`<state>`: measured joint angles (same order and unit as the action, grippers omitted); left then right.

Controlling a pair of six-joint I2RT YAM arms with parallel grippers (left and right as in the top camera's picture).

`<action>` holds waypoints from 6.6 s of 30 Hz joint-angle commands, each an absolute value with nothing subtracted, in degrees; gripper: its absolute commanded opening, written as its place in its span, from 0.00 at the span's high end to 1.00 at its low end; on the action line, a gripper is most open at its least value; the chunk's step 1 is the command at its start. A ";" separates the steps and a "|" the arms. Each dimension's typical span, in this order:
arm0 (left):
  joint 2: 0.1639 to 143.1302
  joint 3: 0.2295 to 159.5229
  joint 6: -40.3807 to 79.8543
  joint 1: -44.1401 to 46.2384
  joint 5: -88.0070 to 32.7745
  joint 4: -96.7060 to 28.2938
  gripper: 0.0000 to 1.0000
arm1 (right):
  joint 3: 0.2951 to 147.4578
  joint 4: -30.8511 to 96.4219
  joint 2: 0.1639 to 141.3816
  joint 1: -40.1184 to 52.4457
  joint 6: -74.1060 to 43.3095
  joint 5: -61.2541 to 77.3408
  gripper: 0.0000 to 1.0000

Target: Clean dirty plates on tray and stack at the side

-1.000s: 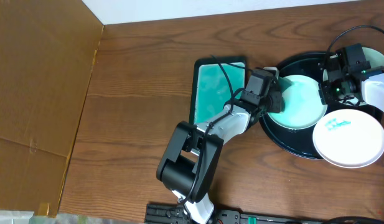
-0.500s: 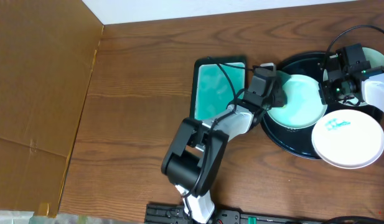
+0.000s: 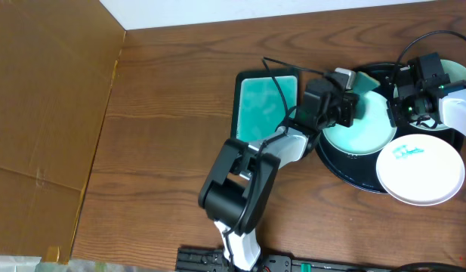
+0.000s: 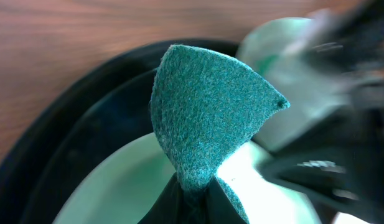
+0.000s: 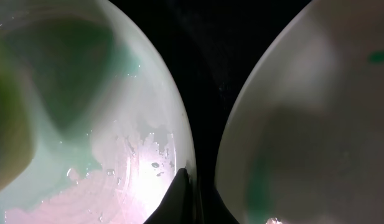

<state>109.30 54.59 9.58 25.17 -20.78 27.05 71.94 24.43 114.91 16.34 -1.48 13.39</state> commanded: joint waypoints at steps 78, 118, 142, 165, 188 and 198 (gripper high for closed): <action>111.15 54.65 -4.67 30.44 9.43 30.04 0.93 | 71.44 27.24 114.65 16.60 1.39 11.64 0.99; 75.11 54.65 7.64 27.20 9.93 -7.29 0.93 | 71.46 32.47 114.65 16.97 -4.49 12.47 0.99; 76.82 54.63 18.13 7.64 9.47 -21.43 0.93 | 74.59 23.53 93.38 27.44 24.80 -22.41 0.99; 76.99 54.65 18.13 3.49 9.47 -23.57 0.93 | 74.56 -1.93 92.99 46.57 70.11 -54.15 0.99; 76.99 54.65 18.15 3.49 9.47 -23.99 0.92 | 73.76 6.37 93.97 33.74 32.40 -39.11 0.99; 76.99 54.63 18.13 3.49 9.47 -23.97 0.93 | 73.76 14.35 94.74 1.67 -7.31 27.27 0.99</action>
